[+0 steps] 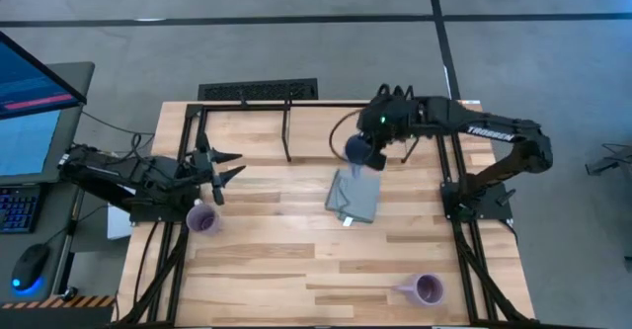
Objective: Stack small to large cups/mugs on shelf
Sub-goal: Put the blue mug on the shelf
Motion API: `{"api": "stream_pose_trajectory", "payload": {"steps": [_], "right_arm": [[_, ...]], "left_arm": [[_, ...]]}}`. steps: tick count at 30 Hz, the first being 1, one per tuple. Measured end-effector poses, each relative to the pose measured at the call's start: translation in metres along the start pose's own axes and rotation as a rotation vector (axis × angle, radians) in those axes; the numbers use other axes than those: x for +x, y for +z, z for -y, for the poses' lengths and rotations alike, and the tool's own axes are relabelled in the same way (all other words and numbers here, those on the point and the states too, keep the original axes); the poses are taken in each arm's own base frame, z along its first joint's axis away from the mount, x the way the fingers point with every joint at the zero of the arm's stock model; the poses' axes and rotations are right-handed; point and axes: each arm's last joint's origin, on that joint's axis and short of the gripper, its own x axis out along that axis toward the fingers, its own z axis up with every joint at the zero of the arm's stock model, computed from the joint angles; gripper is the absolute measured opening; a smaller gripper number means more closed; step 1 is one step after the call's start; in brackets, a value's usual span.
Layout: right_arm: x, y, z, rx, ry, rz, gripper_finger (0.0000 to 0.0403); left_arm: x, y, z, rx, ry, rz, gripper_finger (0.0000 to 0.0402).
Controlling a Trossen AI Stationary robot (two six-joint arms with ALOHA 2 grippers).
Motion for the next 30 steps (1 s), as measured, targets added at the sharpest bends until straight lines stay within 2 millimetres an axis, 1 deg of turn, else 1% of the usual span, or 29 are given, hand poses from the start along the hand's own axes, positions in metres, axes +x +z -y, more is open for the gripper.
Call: {"api": "stream_pose_trajectory", "payload": {"steps": [5,8,11,14,24,27,30], "right_arm": [[0.004,-0.006,0.033,0.017,0.009,-0.035,0.0024],[0.013,-0.009,0.052,0.046,0.005,-0.065,0.0024],[0.016,-0.014,0.066,0.070,0.021,-0.089,0.0024],[0.019,-0.018,0.078,0.079,0.033,-0.097,0.0024],[0.015,-0.030,0.110,0.056,0.025,-0.079,0.0024],[0.020,-0.038,0.120,0.060,0.058,-0.063,0.0024],[0.025,-0.052,0.131,0.078,0.050,-0.079,0.0024]], "left_arm": [[0.000,0.000,-0.002,0.000,0.055,-0.006,0.0139],[0.000,0.000,-0.002,0.023,0.057,-0.007,0.0139],[0.000,-0.001,-0.002,0.043,0.076,-0.009,0.0139],[0.000,-0.001,-0.003,0.047,0.107,-0.011,0.0139],[0.000,-0.001,-0.004,0.070,0.137,-0.016,0.0139],[0.000,-0.001,-0.005,0.070,0.165,-0.018,0.0139],[-0.001,-0.001,-0.006,0.070,0.199,-0.021,0.0139]]}}
